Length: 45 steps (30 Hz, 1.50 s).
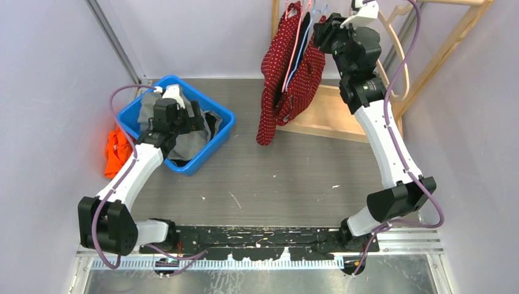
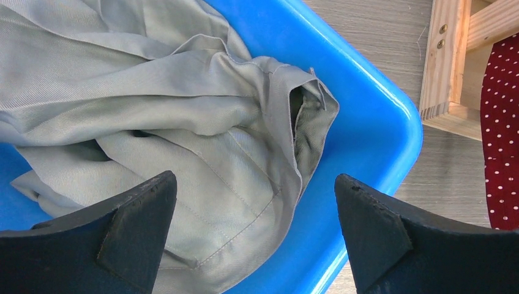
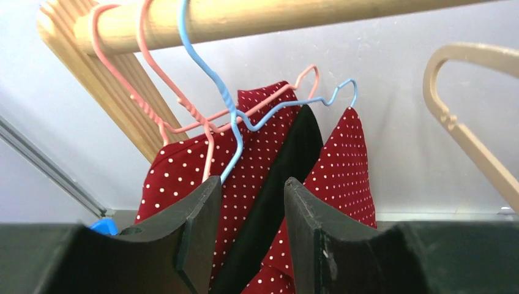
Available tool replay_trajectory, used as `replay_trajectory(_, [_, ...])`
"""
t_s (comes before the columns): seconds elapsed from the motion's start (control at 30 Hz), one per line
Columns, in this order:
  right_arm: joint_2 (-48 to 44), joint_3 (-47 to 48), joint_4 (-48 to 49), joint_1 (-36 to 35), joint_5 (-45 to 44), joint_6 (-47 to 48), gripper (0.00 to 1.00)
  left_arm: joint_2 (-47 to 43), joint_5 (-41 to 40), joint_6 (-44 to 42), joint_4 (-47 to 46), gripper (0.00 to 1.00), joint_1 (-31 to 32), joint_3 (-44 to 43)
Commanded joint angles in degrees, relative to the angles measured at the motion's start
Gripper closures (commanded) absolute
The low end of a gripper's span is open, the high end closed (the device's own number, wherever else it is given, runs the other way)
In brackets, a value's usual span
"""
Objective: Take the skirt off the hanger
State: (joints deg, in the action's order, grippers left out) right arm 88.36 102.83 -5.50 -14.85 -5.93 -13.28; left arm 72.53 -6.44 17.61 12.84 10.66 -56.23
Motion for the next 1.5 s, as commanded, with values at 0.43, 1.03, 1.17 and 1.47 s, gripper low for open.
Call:
replay_trajectory(0.43, [5.31,8.27,5.92,-2.77,-6.81,4.82,0.46,-1.41,-0.94,-1.16,-2.26,0.01,0.15,-1.78])
replay_trajectory(1.03, [14.37,15.82,9.48,-2.99,-14.96,8.14,0.44,-1.52,-1.27,-2.13,-2.26,0.01,0.08,-0.31])
replay_trajectory(1.17, [14.01,13.21,11.96,-3.24,-18.41,12.71,0.45,-1.11,-1.23,-2.17,-2.40,0.01,0.11,-0.11])
replay_trajectory(1.47, [14.28,13.03,14.69,-3.30,-18.21,16.41,0.99,-0.95,-1.57,-2.49,-2.46,0.01,0.11,-0.11])
